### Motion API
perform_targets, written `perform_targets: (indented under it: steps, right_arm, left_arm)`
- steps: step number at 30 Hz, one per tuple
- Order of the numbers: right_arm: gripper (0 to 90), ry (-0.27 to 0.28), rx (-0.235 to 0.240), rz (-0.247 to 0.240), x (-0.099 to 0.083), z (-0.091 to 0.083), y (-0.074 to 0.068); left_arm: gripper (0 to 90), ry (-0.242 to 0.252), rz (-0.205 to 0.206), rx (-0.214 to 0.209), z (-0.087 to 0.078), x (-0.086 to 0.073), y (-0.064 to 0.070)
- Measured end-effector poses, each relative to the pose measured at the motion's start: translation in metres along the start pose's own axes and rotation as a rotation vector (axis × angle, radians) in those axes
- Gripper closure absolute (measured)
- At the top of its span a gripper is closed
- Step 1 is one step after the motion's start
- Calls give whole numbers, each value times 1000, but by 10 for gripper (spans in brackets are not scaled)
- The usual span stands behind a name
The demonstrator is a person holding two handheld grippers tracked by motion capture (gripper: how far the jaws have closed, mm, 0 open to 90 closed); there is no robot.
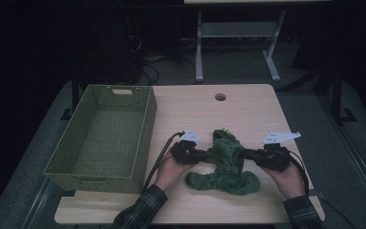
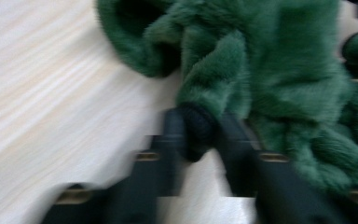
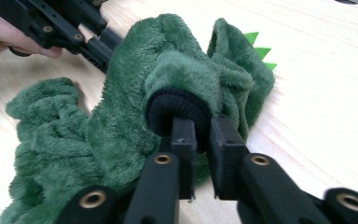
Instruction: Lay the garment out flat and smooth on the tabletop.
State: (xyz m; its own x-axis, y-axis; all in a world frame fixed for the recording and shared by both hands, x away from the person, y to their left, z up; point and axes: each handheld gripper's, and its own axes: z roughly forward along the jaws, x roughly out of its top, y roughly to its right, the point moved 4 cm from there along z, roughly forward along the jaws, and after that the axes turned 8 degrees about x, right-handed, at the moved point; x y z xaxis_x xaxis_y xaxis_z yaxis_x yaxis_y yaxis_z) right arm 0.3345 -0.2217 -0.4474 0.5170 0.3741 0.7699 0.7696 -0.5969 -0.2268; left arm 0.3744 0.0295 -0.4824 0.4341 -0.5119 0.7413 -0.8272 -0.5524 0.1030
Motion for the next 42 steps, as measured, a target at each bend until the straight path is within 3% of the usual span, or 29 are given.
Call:
perform_targets:
  steps: [12, 13, 15, 20, 23, 24, 25, 28, 29, 33, 37, 42]
  right_arm:
    - [838, 62, -33, -51, 36, -7, 14]
    - [839, 79, -38, -59, 46, -7, 17]
    - [839, 98, -41, -69, 57, -5, 21]
    - [839, 66, -64, -57, 71, 13, 42]
    - [839, 48, -74, -36, 68, 22, 53]
    - [838, 17, -78, -4, 60, 33, 65]
    - [837, 2, -77, 16, 55, 38, 70]
    - [804, -20, -65, 61, 45, 49, 78]
    - [765, -22, -64, 65, 43, 50, 79]
    - [660, 5, -69, 64, 42, 37, 74]
    - [650, 24, -52, 47, 44, 21, 57]
    - [641, 41, -12, 25, 47, 18, 33]
  left_arm:
    - [843, 151, -22, 117, -54, 25, -19]
    - [843, 182, -33, 137, -64, 29, -24]
    - [843, 196, -43, 156, -70, 32, -30]
    - [840, 173, -81, 179, -60, 33, -42]
    - [834, 152, -100, 183, -49, 31, -47]
    - [831, 142, -108, 187, -44, 29, -50]
    - [826, 118, -131, 188, -32, 24, -56]
    - [758, 82, -152, 195, -22, 18, -62]
    - [711, 84, -168, 195, -22, 17, -61]
    - [613, 90, -155, 190, -33, 17, -52]
    - [597, 83, -133, 172, -43, 11, -38]
    - [597, 64, -129, 145, -45, -3, -23]
